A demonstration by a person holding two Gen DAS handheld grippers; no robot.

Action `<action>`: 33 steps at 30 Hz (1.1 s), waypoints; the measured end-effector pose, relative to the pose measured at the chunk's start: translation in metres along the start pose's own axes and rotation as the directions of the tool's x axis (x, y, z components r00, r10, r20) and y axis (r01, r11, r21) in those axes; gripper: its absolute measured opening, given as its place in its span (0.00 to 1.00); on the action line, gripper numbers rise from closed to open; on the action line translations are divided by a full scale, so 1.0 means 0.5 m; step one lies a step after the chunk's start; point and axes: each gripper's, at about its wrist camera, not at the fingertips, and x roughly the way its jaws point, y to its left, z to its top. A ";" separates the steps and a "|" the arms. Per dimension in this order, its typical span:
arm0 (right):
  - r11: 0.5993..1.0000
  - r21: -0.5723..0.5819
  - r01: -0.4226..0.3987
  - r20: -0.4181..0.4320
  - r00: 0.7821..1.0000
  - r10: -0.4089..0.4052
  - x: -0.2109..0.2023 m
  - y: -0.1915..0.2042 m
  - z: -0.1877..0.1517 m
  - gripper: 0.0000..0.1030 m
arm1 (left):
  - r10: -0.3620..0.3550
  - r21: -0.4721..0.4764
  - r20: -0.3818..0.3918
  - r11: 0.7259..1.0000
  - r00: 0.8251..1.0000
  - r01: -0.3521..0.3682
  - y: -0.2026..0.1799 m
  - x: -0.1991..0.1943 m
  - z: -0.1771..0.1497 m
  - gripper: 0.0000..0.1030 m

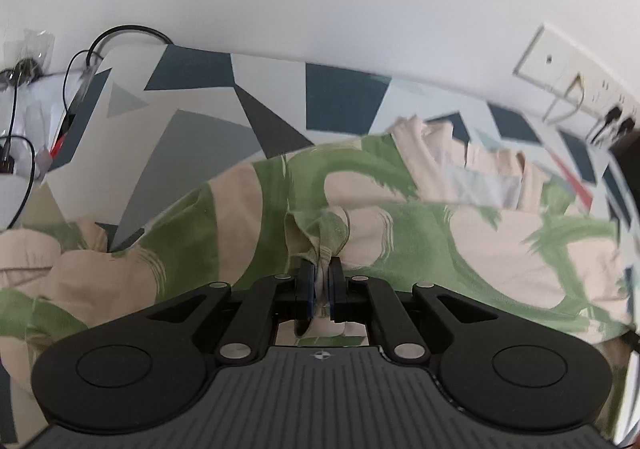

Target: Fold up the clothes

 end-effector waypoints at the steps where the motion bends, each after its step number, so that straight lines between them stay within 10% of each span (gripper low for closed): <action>1: 1.000 0.003 0.010 -0.025 1.000 -0.010 0.002 0.001 0.000 0.15 | 0.010 0.020 -0.010 1.000 1.000 -0.009 -0.003 0.007 -0.004 0.08; 3: 0.999 -0.011 0.042 -0.050 0.998 -0.042 -0.005 0.004 0.002 0.31 | 0.019 0.045 -0.040 0.999 0.999 -0.017 -0.001 0.023 -0.016 0.12; 7: 0.996 -0.039 0.083 -0.039 0.996 -0.084 -0.044 0.016 0.027 0.37 | -0.033 0.039 -0.071 0.999 0.997 0.036 0.016 0.028 -0.020 0.70; 15: 0.998 -0.071 -0.002 0.060 0.998 0.006 0.059 0.083 0.143 0.49 | -0.107 -0.198 0.018 0.974 0.994 0.108 0.046 0.062 0.061 0.69; 18: 0.996 -0.079 0.032 0.019 0.999 -0.031 0.148 0.101 0.184 0.51 | -0.096 -0.216 -0.002 0.972 0.995 0.093 0.038 0.093 0.085 0.65; 21: 0.995 -0.092 0.036 -0.030 0.999 -0.039 0.201 0.109 0.207 0.46 | -0.059 -0.201 -0.030 0.978 0.998 0.052 0.026 0.116 0.092 0.16; 24: 0.992 -0.123 -0.003 -0.049 0.999 -0.003 0.220 0.124 0.220 0.04 | -0.042 -0.218 -0.002 0.975 0.999 0.040 0.030 0.118 0.088 0.10; 30: 0.974 -0.226 0.000 0.129 0.991 0.030 0.203 0.173 0.253 0.01 | 0.034 -0.255 0.129 0.967 0.991 0.000 0.048 0.105 0.124 0.00; 33: 0.981 -0.193 0.008 0.128 0.992 0.017 0.214 0.159 0.256 0.02 | 0.033 -0.275 0.067 0.961 0.997 -0.013 0.061 0.132 0.134 0.01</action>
